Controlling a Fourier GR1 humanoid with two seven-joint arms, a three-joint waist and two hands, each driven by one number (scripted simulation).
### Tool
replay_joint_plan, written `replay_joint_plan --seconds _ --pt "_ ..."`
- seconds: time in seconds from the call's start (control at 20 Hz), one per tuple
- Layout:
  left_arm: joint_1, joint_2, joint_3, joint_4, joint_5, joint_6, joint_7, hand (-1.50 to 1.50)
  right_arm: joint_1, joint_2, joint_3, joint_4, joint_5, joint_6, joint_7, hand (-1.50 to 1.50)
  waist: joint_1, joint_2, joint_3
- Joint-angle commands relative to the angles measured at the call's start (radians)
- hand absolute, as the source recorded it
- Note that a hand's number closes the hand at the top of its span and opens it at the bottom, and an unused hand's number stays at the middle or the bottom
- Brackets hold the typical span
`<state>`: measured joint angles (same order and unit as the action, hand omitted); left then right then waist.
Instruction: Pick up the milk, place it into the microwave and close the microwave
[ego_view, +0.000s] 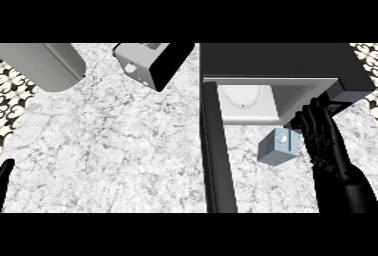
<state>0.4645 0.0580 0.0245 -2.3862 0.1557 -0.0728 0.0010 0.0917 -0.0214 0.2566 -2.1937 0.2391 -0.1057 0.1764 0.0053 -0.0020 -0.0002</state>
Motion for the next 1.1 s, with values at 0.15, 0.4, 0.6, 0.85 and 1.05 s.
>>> replay_joint_plan --seconds 0.15,0.4,0.6,0.85,1.05 --pt "0.125 -0.024 0.047 -0.064 0.051 -0.079 -0.034 -1.5 -0.053 0.003 -0.067 0.112 -0.029 0.003 -0.02 -1.5 0.006 0.001 0.0" --pt "0.182 -0.02 0.08 -0.074 0.106 -0.128 -0.055 -1.5 0.066 -0.004 -0.134 0.254 -0.104 0.014 -0.242 -1.5 0.005 0.0 0.0" --pt "0.239 -0.056 0.061 -0.076 0.068 -0.177 -0.11 -1.5 0.071 -0.004 -0.156 0.354 -0.087 0.004 -0.325 -1.5 0.007 0.0 0.0" --pt "0.218 -0.039 0.151 -0.033 0.134 -0.21 -0.127 -1.5 0.043 -0.018 -0.241 0.434 -0.117 -0.01 -0.33 -1.5 0.005 0.0 0.0" --pt "0.232 -0.057 0.16 -0.057 0.129 -0.219 -0.126 -1.5 0.028 -0.043 -0.286 0.533 -0.144 0.018 -0.411 -1.5 0.004 0.0 0.0"
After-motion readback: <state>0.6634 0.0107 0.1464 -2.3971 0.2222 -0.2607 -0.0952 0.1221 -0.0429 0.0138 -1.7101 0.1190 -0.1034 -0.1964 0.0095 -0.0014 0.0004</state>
